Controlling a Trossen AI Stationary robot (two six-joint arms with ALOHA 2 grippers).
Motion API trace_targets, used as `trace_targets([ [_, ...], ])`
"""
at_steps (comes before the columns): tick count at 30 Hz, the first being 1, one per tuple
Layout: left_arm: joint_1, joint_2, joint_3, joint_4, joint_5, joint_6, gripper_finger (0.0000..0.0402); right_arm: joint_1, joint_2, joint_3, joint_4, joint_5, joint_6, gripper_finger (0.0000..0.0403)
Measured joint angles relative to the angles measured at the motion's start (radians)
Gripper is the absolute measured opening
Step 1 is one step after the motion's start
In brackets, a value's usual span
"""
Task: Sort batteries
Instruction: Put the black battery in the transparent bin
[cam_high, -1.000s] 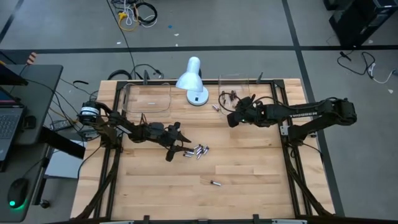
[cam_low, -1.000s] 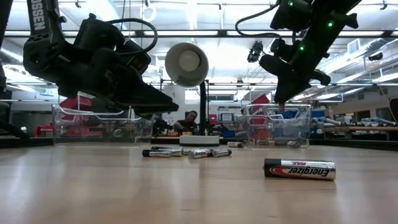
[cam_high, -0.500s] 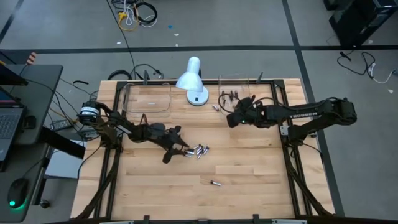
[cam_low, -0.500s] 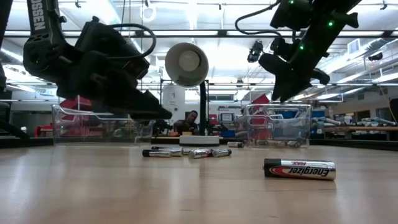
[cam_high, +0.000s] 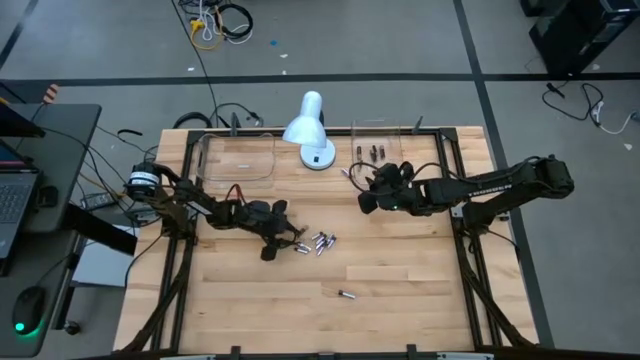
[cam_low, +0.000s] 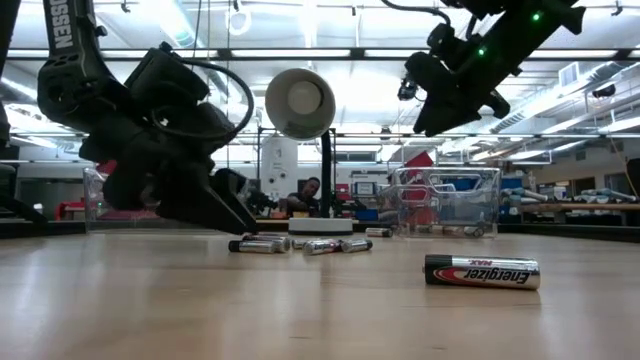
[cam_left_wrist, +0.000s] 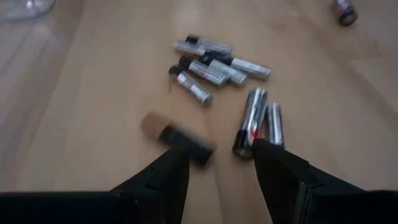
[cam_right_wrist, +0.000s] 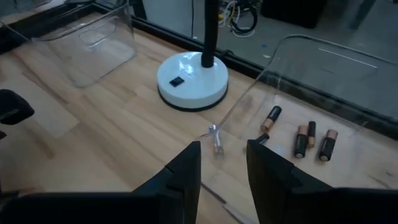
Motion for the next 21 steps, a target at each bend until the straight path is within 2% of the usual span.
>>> trace_targets([
  [11,0.020,0.000,0.000,0.004,-0.033,0.096,0.0177,0.034,0.000,0.000,0.009,0.000,0.021,0.0113],
  [16,0.027,0.000,0.000,-0.051,-0.154,0.055,0.0177,0.048,0.000,0.000,0.063,-0.005,0.010,0.0113],
  [21,0.019,-0.041,0.000,-0.072,-0.158,-0.071,0.0177,0.053,0.000,0.000,0.063,-0.003,0.007,0.0113],
])
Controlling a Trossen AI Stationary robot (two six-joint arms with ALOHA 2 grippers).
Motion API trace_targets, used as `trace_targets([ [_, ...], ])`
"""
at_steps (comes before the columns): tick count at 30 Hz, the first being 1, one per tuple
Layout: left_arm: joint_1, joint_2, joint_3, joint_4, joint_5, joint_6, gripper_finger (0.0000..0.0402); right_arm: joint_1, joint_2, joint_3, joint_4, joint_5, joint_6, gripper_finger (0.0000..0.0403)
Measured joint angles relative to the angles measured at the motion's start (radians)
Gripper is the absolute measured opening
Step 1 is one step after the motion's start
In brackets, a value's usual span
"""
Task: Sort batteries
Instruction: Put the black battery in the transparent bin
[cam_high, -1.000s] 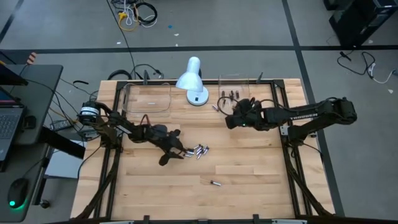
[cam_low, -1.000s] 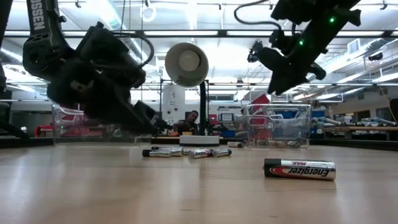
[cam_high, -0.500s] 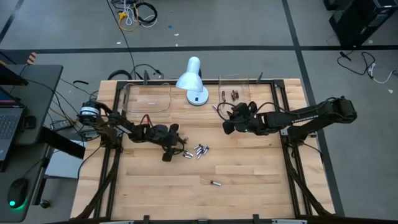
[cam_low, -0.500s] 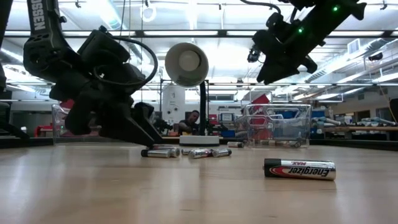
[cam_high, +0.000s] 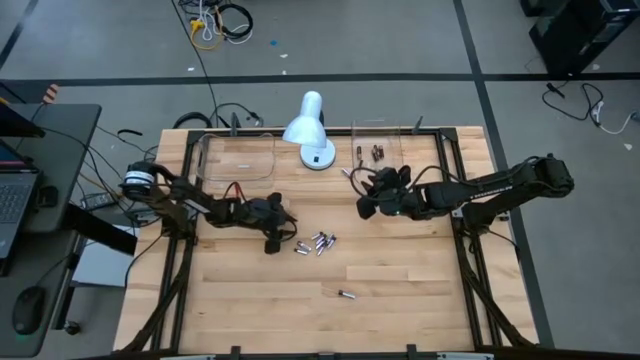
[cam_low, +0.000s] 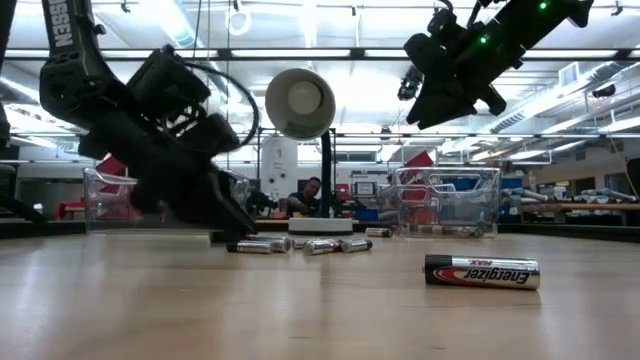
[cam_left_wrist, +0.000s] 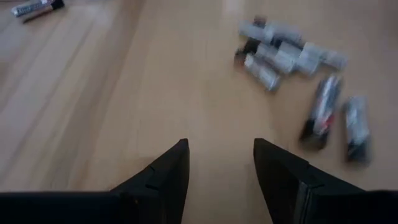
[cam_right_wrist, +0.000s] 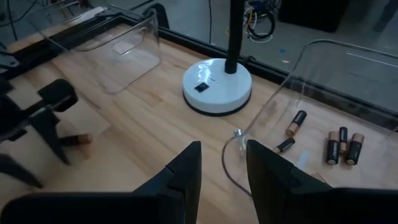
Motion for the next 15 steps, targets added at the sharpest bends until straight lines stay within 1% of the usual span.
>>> trace_targets([
  [2,-0.007,-0.040,0.000,-0.040,0.009,-0.059,0.0177,-0.001,0.000,0.000,0.000,0.002,0.000,0.0113],
  [6,-0.008,-0.135,0.000,-0.187,0.010,-0.186,0.0178,0.000,0.000,0.000,0.000,0.003,0.000,0.0113],
  [9,-0.008,-0.216,0.004,-0.311,0.019,-0.316,0.0178,-0.002,0.000,0.000,0.002,0.003,0.000,0.0113],
  [13,-0.012,-0.315,0.035,-0.518,0.120,-0.474,0.0178,-0.003,0.000,0.000,0.008,0.003,0.001,0.0113],
  [15,-0.021,-0.350,0.050,-0.601,0.149,-0.527,0.0178,-0.003,0.000,0.000,0.010,0.003,0.001,0.0113],
])
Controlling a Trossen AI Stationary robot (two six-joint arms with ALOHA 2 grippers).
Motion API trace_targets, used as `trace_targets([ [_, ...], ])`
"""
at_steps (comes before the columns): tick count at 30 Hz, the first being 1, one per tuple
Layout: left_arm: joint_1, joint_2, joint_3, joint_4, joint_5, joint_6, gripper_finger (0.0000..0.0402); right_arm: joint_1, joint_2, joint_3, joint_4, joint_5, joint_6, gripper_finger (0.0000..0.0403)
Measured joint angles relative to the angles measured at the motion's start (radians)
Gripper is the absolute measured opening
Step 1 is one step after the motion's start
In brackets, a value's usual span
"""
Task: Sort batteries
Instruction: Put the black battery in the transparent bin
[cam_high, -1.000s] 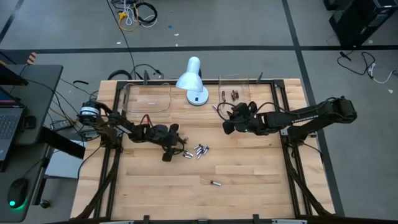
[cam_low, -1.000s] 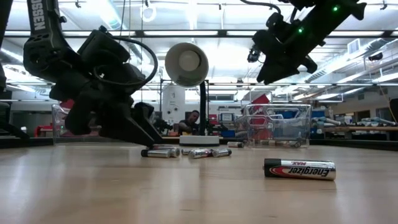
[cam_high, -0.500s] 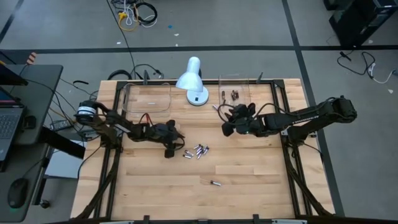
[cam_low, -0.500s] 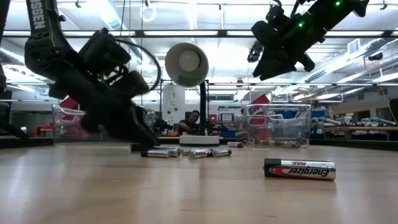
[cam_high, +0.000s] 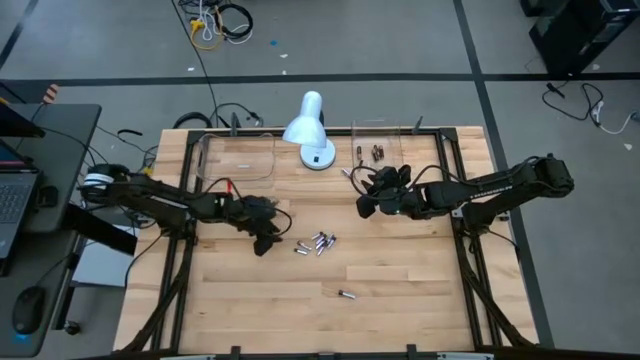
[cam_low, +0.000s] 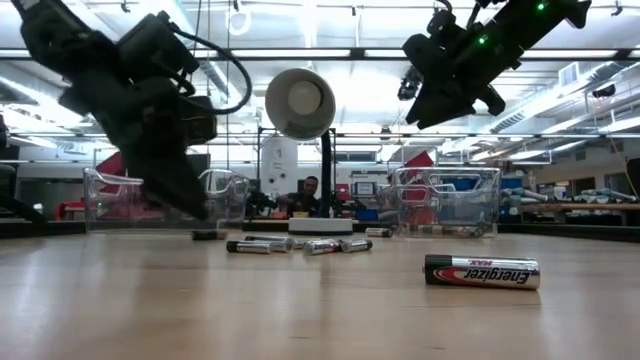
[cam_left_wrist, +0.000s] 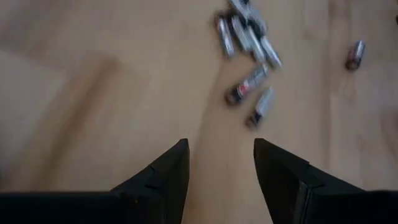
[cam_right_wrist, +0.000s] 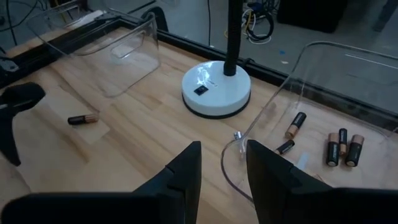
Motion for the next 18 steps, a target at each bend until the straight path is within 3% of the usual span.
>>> trace_targets([
  [12,-0.021,-0.038,0.070,-0.491,-0.031,-0.117,0.0178,0.000,0.000,-0.044,0.081,0.002,-0.002,0.0113],
  [15,-0.022,-0.038,0.070,-0.508,-0.072,-0.039,0.0177,0.000,0.000,-0.087,0.148,0.003,0.000,0.0113],
  [18,-0.022,-0.038,0.068,-0.474,-0.173,0.148,0.0177,0.000,0.000,-0.134,0.223,0.002,0.000,0.0113],
])
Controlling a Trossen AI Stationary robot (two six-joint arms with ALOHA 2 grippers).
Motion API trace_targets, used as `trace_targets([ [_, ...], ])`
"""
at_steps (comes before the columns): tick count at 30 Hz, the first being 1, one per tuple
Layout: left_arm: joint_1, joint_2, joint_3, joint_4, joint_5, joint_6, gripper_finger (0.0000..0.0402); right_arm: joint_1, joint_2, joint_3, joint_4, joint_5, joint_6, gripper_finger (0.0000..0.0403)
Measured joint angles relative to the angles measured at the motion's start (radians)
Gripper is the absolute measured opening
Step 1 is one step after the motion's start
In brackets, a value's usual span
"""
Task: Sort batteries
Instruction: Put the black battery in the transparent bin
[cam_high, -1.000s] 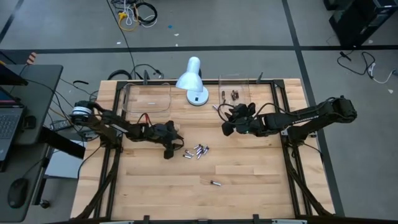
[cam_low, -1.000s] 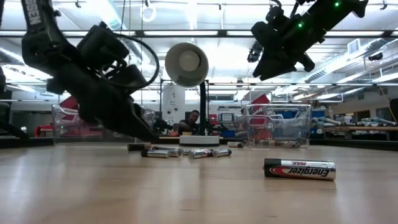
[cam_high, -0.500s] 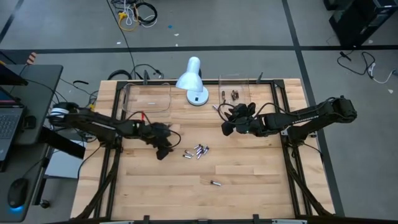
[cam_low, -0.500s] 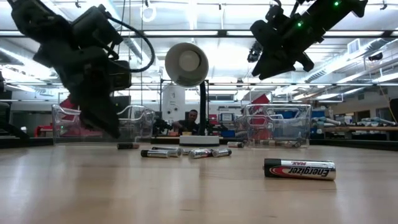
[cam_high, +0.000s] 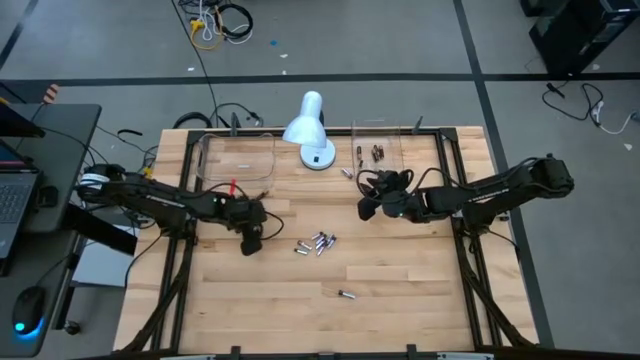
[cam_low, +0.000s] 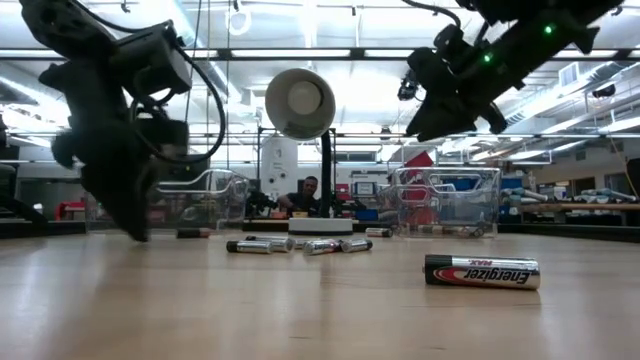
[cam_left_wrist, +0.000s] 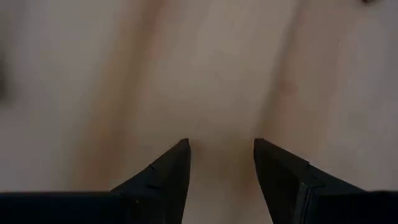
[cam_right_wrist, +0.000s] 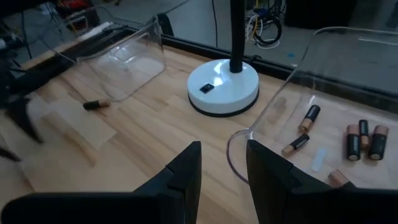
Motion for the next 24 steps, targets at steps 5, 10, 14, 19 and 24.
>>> trace_targets([
  [5,0.001,0.000,0.000,0.003,-0.139,0.213,0.0177,0.000,0.000,-0.053,0.077,-0.001,0.000,0.0113],
  [10,0.003,0.000,0.000,-0.034,-0.335,0.269,0.0177,0.008,0.000,-0.058,0.090,-0.002,0.001,0.0113],
  [14,0.003,0.000,-0.001,-0.015,-0.440,0.258,0.0177,0.008,0.000,-0.058,0.105,-0.002,-0.008,0.0113],
  [19,0.004,0.000,-0.031,0.061,-0.511,0.278,0.0177,0.006,0.000,-0.058,0.105,-0.002,-0.023,0.0113],
  [24,0.005,0.001,-0.073,0.109,-0.530,0.224,0.0177,0.006,0.000,-0.058,0.105,-0.002,-0.026,0.0113],
])
